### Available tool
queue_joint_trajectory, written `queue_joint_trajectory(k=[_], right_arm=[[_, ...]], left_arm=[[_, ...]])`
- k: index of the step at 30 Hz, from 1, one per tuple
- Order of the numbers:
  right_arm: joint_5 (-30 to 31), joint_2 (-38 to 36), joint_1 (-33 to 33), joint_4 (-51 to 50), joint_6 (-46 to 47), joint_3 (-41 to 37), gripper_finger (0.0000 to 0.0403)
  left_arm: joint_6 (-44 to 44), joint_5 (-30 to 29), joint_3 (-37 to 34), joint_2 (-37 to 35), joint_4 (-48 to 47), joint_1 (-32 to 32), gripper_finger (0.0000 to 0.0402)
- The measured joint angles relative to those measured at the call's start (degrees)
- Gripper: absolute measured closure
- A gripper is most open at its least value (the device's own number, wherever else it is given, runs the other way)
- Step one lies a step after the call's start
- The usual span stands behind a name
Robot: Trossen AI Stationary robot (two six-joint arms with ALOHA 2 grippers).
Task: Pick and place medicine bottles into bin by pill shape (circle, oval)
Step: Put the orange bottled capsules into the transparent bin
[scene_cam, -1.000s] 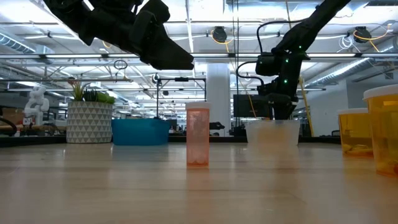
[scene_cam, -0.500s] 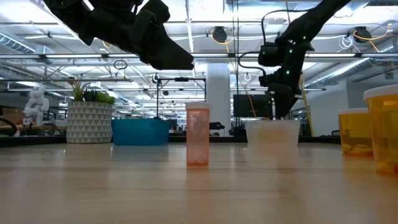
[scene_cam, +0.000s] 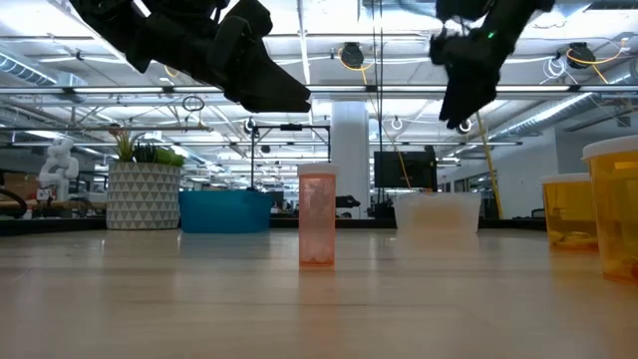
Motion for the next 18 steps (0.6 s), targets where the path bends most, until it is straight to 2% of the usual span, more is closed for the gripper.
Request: queue_joint_trajectory(k=[4, 8, 13, 18], right_arm=[[4.98, -4.27, 12.27, 1.09, 7.42, -3.26, 0.0124], [8.58, -5.13, 22.37, 2.54, 13.85, -6.56, 0.0124], [11.43, -3.12, 31.35, 2.73, 18.95, -8.61, 0.0124], [11.01, -0.99, 37.38, 1.12, 19.91, -8.68, 0.0124]], left_arm=[[0.0, -0.02, 0.0, 0.0, -0.47, 0.0, 0.0103], [0.0, -0.02, 0.0, 0.0, -0.85, 0.0, 0.0103], [-0.21, -0.09, 0.0, 0.0, -1.96, 0.0, 0.0103], [-0.82, -0.37, 0.0, 0.0, -2.29, -0.01, 0.0103]])
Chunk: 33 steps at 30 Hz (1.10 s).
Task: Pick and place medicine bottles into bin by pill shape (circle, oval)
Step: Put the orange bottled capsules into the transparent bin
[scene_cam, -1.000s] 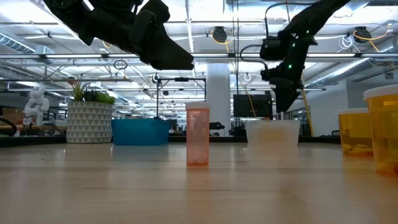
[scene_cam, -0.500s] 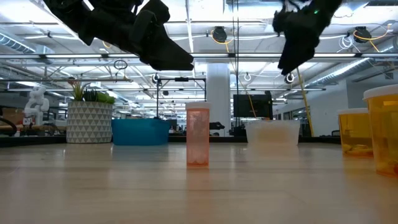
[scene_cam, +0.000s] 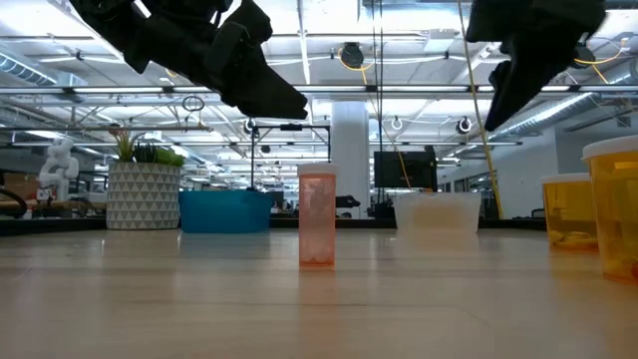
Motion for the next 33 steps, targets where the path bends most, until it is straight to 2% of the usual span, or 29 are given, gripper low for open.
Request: queue_joint_trajectory(k=[7, 19, 24, 33], right_arm=[[-3.03, 3.04, 4.02, -2.48, 2.91, 0.0, 0.0124], [-11.79, 8.58, 5.46, -2.77, 5.44, 0.02, 0.0123], [-11.84, 9.64, 5.44, -2.93, 5.42, 0.02, 0.0121], [-11.81, 11.67, 5.41, -2.75, 5.3, -0.02, 0.0065]], left_arm=[[-0.47, 0.0, 0.0, 0.0, 0.03, 0.01, 0.0103], [-1.3, 0.0, 0.0, 0.0, -0.41, -0.01, 0.0103], [-1.17, 0.0, 0.0, 0.0, -0.44, -0.01, 0.0103], [-1.14, 0.0, 0.0, 0.0, -0.79, -0.01, 0.0103]])
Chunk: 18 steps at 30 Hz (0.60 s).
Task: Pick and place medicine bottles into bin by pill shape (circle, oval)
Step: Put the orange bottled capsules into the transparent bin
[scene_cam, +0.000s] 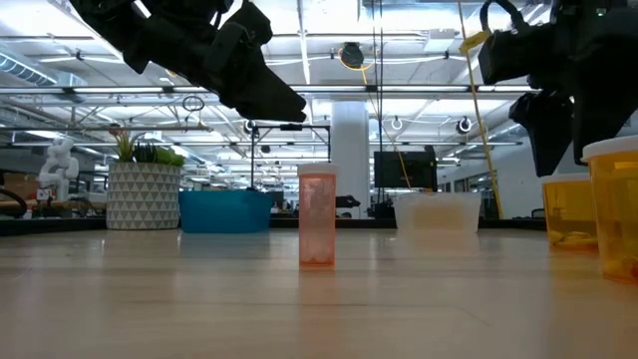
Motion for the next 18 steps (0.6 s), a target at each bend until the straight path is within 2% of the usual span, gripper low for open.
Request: queue_joint_trajectory(k=[18], right_arm=[[-1.22, 6.76, -0.16, 0.05, -1.73, 0.0, 0.0065]], left_arm=[[0.52, 0.02, 0.0, 0.0, -0.1, 0.0, 0.0103]])
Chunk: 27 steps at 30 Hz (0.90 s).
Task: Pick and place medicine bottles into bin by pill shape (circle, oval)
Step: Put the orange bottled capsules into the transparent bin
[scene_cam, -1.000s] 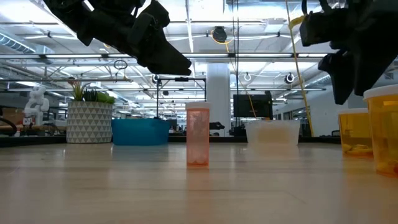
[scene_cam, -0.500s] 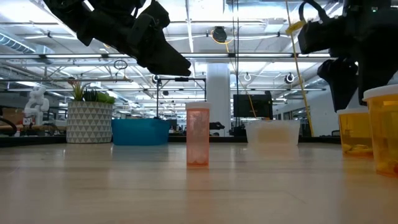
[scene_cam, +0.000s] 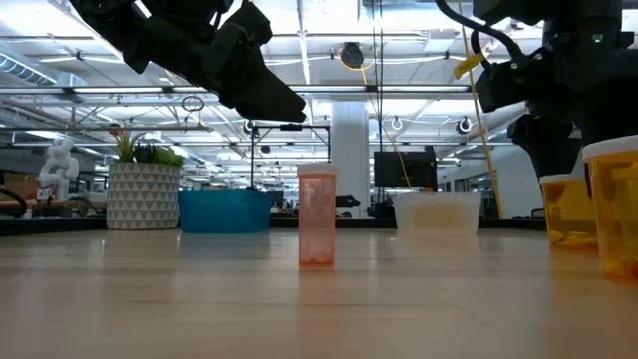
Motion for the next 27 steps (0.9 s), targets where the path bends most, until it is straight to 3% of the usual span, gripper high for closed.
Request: queue_joint_trajectory(k=[4, 18, 27], right_arm=[[0.08, 0.94, -0.02, -0.02, 0.08, -0.01, 0.008], [-0.09, 0.55, -2.05, -0.09, 0.04, -0.02, 0.0189], [-0.27, -3.76, -7.59, -0.09, -3.11, 0.01, 0.0196]], left_arm=[[0.0, 0.0, 0.0, 0.0, -0.01, 0.0, 0.0103], [0.0, 0.01, 0.0, 0.0, -0.35, 0.01, 0.0103], [0.3, 0.02, 0.0, 0.0, -3.3, 0.0, 0.0103]])
